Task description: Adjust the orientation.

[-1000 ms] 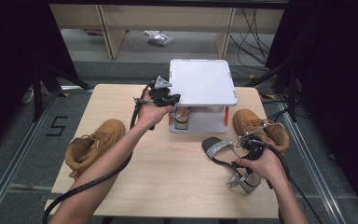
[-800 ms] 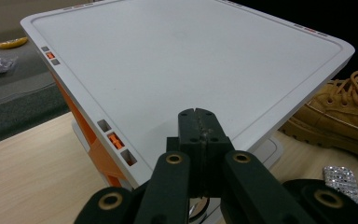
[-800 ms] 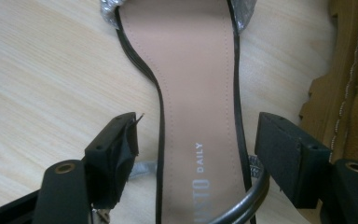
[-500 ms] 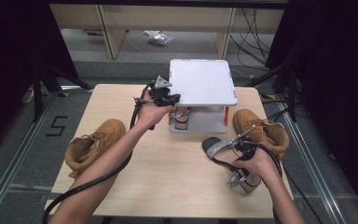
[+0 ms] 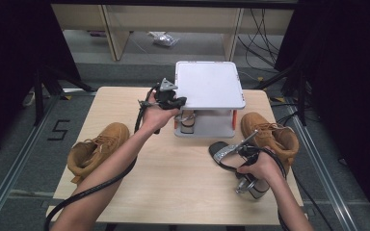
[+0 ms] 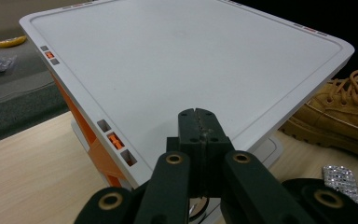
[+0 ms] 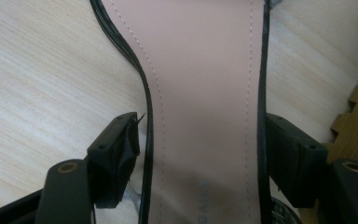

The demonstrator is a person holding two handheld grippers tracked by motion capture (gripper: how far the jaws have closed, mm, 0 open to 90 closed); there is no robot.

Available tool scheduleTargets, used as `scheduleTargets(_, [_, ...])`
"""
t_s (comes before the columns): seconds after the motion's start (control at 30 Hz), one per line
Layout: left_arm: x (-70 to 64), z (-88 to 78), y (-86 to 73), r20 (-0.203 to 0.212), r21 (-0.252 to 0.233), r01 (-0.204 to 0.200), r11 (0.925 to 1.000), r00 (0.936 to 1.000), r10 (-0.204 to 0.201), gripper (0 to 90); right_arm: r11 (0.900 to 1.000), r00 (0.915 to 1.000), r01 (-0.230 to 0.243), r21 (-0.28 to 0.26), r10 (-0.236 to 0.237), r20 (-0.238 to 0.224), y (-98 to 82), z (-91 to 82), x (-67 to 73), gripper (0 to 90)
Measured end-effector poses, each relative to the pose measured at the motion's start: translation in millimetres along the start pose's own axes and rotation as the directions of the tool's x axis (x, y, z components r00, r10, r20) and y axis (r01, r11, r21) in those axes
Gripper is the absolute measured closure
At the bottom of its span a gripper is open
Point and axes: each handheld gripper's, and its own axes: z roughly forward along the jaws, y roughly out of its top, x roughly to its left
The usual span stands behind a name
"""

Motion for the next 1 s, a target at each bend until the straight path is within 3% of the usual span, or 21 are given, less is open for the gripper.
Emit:
scheduleTargets(0.07, [0.2,0.0,0.1,0.002,0.001,-0.001,1.0,1.0,0.001,89.8,1.0,0.9998,0.017,0.004,-0.017,-0.001,1.2,1.9,-2.5,33.4])
scheduleTargets(0.13, [0.1,0.0,0.2,0.001,0.002,-0.002,1.0,1.0,0.002,89.8,1.0,1.0,-0.001,0.014,0.001,0.002,1.7,2.6,-1.4,34.0])
scheduleTargets(0.2, [0.0,0.0,0.1,0.001,0.001,-0.002,1.0,1.0,0.002,89.8,0.999,0.9993,0.036,0.016,-0.036,0.008,2.2,5.3,-2.7,34.5])
scheduleTargets(0.43, [0.0,0.4,0.2,0.002,-0.002,-0.005,1.0,1.0,0.005,89.8,0.998,0.9992,0.035,0.053,-0.036,0.02,6.0,5.9,-0.2,40.2])
scheduleTargets(0.47, [0.0,0.0,0.4,0.001,0.004,-0.005,1.0,1.0,0.005,89.8,0.997,0.9982,0.057,0.05,-0.058,0.016,6.3,6.8,-1.5,41.8])
scheduleTargets(0.8, [0.8,-0.5,1.1,0.002,0.016,-0.018,0.9997,0.9998,0.018,89.8,0.995,0.999,-0.024,0.097,0.02,0.041,10.8,4.8,3.2,43.2])
scheduleTargets(1.0, [-0.2,0.8,1.0,0.002,0.002,-0.006,1.0,1.0,0.006,89.8,0.993,0.9995,0.008,0.117,-0.011,0.03,13.4,5.7,0.6,42.5])
